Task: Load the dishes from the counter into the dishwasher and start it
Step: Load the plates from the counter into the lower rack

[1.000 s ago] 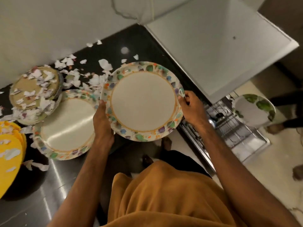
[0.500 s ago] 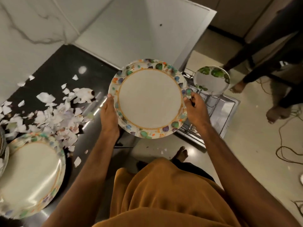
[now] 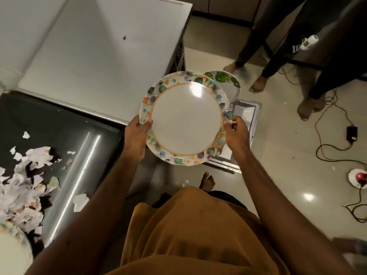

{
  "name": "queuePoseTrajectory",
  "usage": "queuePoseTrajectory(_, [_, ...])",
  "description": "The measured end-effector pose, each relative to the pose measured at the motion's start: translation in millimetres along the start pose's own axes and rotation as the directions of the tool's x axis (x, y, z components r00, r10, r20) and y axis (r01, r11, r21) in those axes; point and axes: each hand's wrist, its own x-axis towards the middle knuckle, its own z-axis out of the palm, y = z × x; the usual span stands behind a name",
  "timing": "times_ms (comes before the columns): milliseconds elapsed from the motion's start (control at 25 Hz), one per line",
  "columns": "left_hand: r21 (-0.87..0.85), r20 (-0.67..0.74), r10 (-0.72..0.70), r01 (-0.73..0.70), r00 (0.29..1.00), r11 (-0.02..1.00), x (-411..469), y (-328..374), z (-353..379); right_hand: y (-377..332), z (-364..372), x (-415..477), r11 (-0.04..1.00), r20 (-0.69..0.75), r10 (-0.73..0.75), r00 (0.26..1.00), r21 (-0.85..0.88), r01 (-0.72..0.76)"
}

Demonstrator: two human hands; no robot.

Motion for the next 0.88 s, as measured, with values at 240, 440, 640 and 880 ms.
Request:
queuePoseTrajectory(240, [0.21, 0.079, -0.028, 0.011, 0.996, 0.978, 48, -9, 47, 25, 11, 48, 0.977, -0.128, 0.214, 0.968, 0.055, -0.208])
queuePoseTrajectory(440, [0.478, 0.208, -0.039, -0.066, 0.977, 0.876, 126, -16, 87, 45, 30, 111, 0.945, -0.242, 0.326, 0.914, 0.069, -0.319])
queuePoseTrajectory(640, [0.587, 0.238, -0.084, -0.075, 0.968, 0.806, 196, -47, 154, 78, 53, 182, 0.921, -0.381, 0.388, 0.839, 0.148, -0.359])
queuePoseTrajectory(880, [0.544, 0.102, 0.014, -0.068, 0.995, 0.836, 287, -94, 232, 128, 63, 264, 0.929, -0.424, 0.366, 0.828, 0.117, -0.351])
